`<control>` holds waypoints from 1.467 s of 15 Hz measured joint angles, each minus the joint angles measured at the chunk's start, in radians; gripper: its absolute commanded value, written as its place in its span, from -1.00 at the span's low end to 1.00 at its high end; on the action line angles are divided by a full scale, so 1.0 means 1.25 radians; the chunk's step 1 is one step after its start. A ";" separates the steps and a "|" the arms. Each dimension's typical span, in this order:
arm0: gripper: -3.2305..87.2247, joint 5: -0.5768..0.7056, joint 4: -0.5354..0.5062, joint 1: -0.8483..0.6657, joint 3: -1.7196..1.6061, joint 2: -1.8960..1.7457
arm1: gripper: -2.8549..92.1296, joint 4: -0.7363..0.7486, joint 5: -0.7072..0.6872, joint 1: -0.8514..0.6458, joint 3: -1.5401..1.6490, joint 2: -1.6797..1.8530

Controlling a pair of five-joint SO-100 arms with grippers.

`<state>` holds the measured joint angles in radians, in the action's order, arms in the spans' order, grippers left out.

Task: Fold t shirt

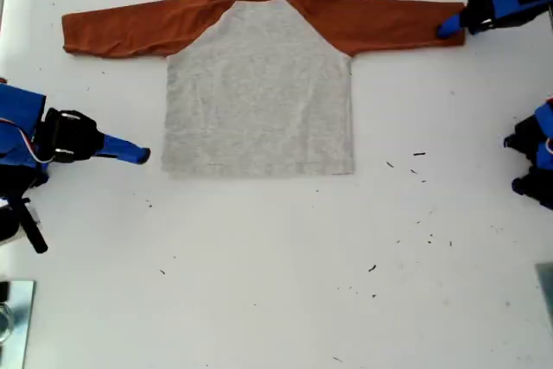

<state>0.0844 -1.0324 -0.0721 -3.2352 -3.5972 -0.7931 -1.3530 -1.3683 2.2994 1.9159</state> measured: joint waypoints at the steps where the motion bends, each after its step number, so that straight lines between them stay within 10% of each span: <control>1: -0.94 0.000 0.000 0.012 0.000 0.000 | -0.87 0.004 0.000 0.004 -0.001 0.013; 7: -0.94 0.000 0.000 0.034 0.000 0.000 | -0.87 -0.266 0.059 0.102 -0.126 0.210; 11: -0.94 0.000 0.000 0.036 0.000 0.000 | -0.86 -0.420 0.274 0.514 -0.652 0.059; 12: -0.94 0.000 0.000 0.036 0.000 0.000 | -0.40 -0.411 0.304 0.638 -0.796 -0.055; 14: -0.94 0.000 0.000 0.036 0.000 0.000 | -0.39 -0.414 0.326 0.827 -1.074 -0.274; 22: -0.93 0.000 0.000 0.028 0.000 0.000 | -0.60 -0.491 0.347 0.616 -0.587 0.136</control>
<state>0.0844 -1.0324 -0.0368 -3.2352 -3.5972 -1.4067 -0.9189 -0.5983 1.5662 2.0862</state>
